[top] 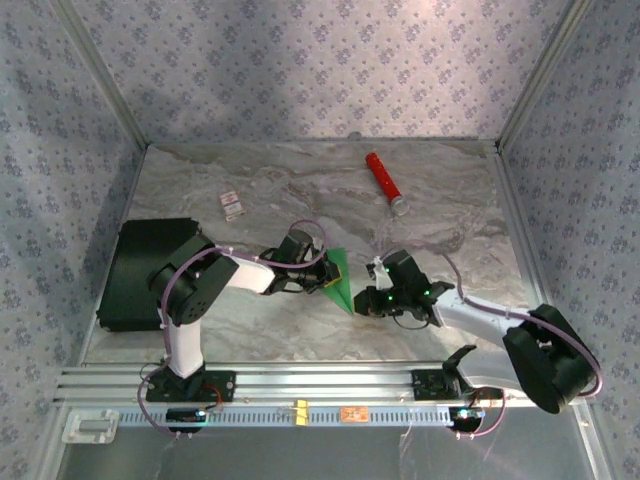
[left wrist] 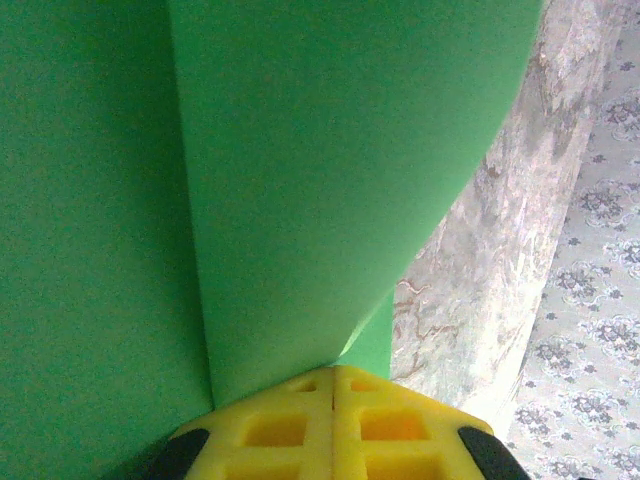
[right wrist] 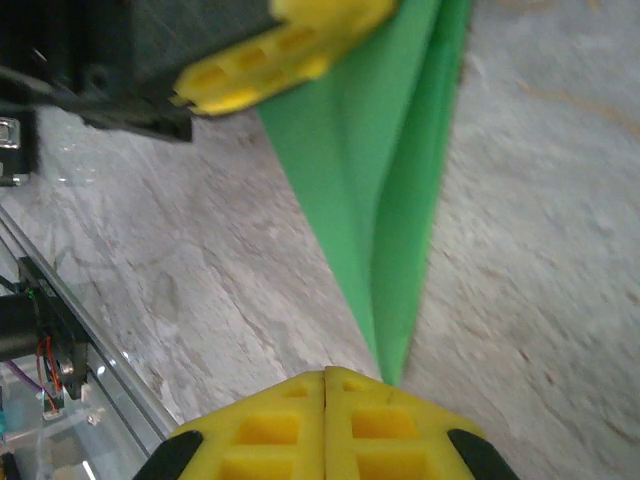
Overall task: Fold a paper plane with a square sheet of paper (pick it up from the middle)
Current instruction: Fourth fold the wing at the center of the table.
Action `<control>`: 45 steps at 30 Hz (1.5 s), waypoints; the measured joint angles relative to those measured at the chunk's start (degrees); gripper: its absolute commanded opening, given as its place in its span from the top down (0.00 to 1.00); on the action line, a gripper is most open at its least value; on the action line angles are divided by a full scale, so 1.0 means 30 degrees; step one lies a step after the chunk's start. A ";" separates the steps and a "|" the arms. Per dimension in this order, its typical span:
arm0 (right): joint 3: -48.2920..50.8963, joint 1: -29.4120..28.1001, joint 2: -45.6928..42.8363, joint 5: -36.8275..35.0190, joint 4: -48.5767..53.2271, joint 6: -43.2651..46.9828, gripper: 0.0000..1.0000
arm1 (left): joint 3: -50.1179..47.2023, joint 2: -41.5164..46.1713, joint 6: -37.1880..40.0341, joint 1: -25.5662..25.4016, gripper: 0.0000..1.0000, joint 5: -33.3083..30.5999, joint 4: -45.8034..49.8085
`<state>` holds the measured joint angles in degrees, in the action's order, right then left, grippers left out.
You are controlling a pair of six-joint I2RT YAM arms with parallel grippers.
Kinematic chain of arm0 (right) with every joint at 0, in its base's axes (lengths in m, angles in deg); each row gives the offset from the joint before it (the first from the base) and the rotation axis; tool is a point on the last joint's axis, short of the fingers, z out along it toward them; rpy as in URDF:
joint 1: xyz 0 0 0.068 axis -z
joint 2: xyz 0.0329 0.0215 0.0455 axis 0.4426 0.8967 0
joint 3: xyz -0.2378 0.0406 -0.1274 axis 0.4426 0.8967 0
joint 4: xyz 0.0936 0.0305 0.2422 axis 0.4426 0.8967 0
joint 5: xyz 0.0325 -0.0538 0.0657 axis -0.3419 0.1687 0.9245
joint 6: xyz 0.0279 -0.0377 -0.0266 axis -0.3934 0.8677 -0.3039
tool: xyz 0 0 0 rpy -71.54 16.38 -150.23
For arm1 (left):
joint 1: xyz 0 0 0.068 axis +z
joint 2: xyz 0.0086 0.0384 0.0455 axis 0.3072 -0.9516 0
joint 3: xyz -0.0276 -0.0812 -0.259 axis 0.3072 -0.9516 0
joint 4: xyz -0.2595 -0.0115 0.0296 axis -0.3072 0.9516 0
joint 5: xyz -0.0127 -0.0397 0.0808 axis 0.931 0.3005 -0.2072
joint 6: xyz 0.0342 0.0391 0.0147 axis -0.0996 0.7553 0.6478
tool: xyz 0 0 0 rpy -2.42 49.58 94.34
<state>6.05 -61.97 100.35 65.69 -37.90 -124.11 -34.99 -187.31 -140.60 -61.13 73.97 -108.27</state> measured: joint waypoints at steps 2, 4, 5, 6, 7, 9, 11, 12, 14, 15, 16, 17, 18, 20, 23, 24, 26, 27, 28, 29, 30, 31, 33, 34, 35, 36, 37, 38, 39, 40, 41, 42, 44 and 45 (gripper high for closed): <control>-0.0714 -0.0189 0.0882 0.0007 -0.0153 0.0000 0.94 | 0.0000 0.0000 0.0000 0.0000 0.94 0.0000 -0.0007; -0.1370 -0.0503 0.1770 -0.0007 -0.0321 0.0000 0.94 | 0.0000 0.0000 0.0007 0.0000 0.94 0.0007 -0.0007; -0.1639 -0.0663 0.2171 -0.0029 -0.0393 0.0000 0.94 | -0.0007 -0.0007 0.0007 0.0000 0.94 0.0007 -0.0007; -0.1894 -0.0823 0.2550 -0.0080 -0.0408 0.0000 0.94 | -0.0007 -0.0007 0.0007 0.0000 0.94 0.0007 -0.0007; -0.2091 -0.0947 0.2827 -0.0102 -0.0408 0.0000 0.94 | -0.0007 -0.0007 0.0007 0.0000 0.94 0.0007 -0.0007; -0.2514 -0.1231 0.3497 -0.0277 -0.0408 0.0015 0.94 | -0.0007 -0.0007 0.0007 0.0000 0.94 0.0007 -0.0007; -0.2827 -0.1413 0.4014 -0.0495 -0.0401 0.0022 0.94 | 0.0000 -0.0007 0.0007 0.0000 0.94 0.0007 -0.0007; -0.2965 -0.1464 0.4269 -0.0641 -0.0393 0.0022 0.94 | 0.0000 -0.0007 0.0007 0.0000 0.94 0.0007 -0.0007; -0.3111 -0.1472 0.4707 -0.0918 -0.0401 0.0022 0.94 | -0.0007 -0.0007 0.0007 0.0000 0.94 0.0015 -0.0007; -0.3126 -0.1472 0.4903 -0.1049 -0.0393 0.0022 0.94 | 0.0000 -0.0007 0.0007 0.0000 0.94 0.0007 -0.0007; -0.3126 -0.1464 0.5020 -0.1115 -0.0379 0.0022 0.94 | -0.0007 -0.0007 0.0007 0.0000 0.94 0.0007 -0.0007; -0.3126 -0.1464 0.5122 -0.1195 -0.0379 0.0022 0.94 | 0.0000 -0.0007 0.0007 0.0000 0.94 0.0007 -0.0007; -0.3126 -0.1464 0.5180 -0.1231 -0.0379 0.0029 0.94 | 0.0000 -0.0007 0.0007 0.0000 0.94 0.0015 -0.0007; -0.3118 -0.1428 0.5217 -0.1224 -0.0401 0.0022 0.94 | 0.0000 -0.0007 0.0007 0.0000 0.94 0.0015 -0.0007; -0.2951 -0.1282 0.5217 -0.1195 -0.0641 0.0015 0.94 | 0.0000 -0.0007 0.0007 0.0000 0.94 0.0015 -0.0007; -0.2820 -0.1217 0.5217 -0.1173 -0.0765 0.0007 0.94 | 0.0000 -0.0007 0.0007 0.0000 0.94 0.0015 -0.0007; -0.2528 -0.1137 0.5217 -0.1100 -0.1013 -0.0058 0.94 | 0.0000 -0.0007 0.0007 0.0000 0.94 0.0007 -0.0007; -0.2331 -0.1122 0.5217 -0.1035 -0.1209 -0.0131 0.94 | 0.0000 -0.0007 0.0007 0.0000 0.94 0.0007 -0.0007; -0.2164 -0.1086 0.5217 -0.0969 -0.1464 -0.0211 0.94 | 0.0000 -0.0007 0.0007 0.0000 0.94 0.0015 -0.0007; -0.1996 -0.1042 0.5209 -0.0845 -0.1785 -0.0277 0.94 | 0.0000 -0.0007 0.0007 0.0000 0.94 0.0015 -0.0007; -0.1829 -0.0998 0.5209 -0.0707 -0.2106 -0.0342 0.94 | -0.0007 -0.0007 0.0007 0.0000 0.94 0.0007 -0.0007; -0.1698 -0.0962 0.5209 -0.0627 -0.2368 -0.0408 0.94 | -0.0007 -0.0007 0.0007 0.0000 0.94 0.0015 -0.0007; -0.1355 -0.0925 0.5166 -0.0510 -0.2994 -0.0619 0.94 | 0.0000 -0.0007 0.0007 0.0007 0.94 0.0015 -0.0007; -0.1224 -0.0925 0.5136 -0.0495 -0.3213 -0.0699 0.94 | -0.0007 -0.0007 0.0007 0.0015 0.94 0.0015 -0.0007; -0.1020 -0.0925 0.5071 -0.0503 -0.3548 -0.0794 0.94 | -0.0007 -0.0007 0.0007 0.0022 0.94 0.0029 -0.0015; -0.0794 -0.0925 0.4991 -0.0503 -0.3905 -0.0882 0.94 | -0.0007 -0.0007 0.0007 0.0022 0.94 0.0029 -0.0015; -0.0590 -0.0925 0.4903 -0.0503 -0.4226 -0.0969 0.94 | -0.0007 -0.0007 0.0007 0.0022 0.94 0.0029 -0.0015; -0.0328 -0.0925 0.4765 -0.0503 -0.4532 -0.1086 0.94 | -0.0007 -0.0007 0.0007 0.0022 0.94 0.0029 -0.0015; -0.0109 -0.0925 0.4634 -0.0503 -0.4765 -0.1180 0.94 | -0.0007 -0.0015 0.0007 0.0029 0.94 0.0036 -0.0022; 0.0095 -0.0925 0.4503 -0.0503 -0.4954 -0.1275 0.94 | -0.0007 -0.0015 0.0007 0.0036 0.94 0.0058 -0.0029; 0.0277 -0.0925 0.4371 -0.0503 -0.5085 -0.1326 0.94 | -0.0007 -0.0015 0.0007 0.0036 0.94 0.0080 -0.0029; 0.0444 -0.0925 0.4240 -0.0503 -0.5202 -0.1370 0.94 | -0.0022 -0.0015 0.0007 0.0036 0.94 0.0095 -0.0051; 0.0772 -0.0925 0.3956 -0.0495 -0.5340 -0.1421 0.94 | -0.0029 -0.0015 0.0007 0.0036 0.94 0.0095 -0.0058; 0.0969 -0.0925 0.3774 -0.0503 -0.5406 -0.1428 0.94 | -0.0044 -0.0015 0.0007 0.0036 0.94 0.0095 -0.0066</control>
<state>8.95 -64.75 111.67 64.18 -54.11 -128.39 -35.12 -187.36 -140.58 -61.02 74.25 -108.47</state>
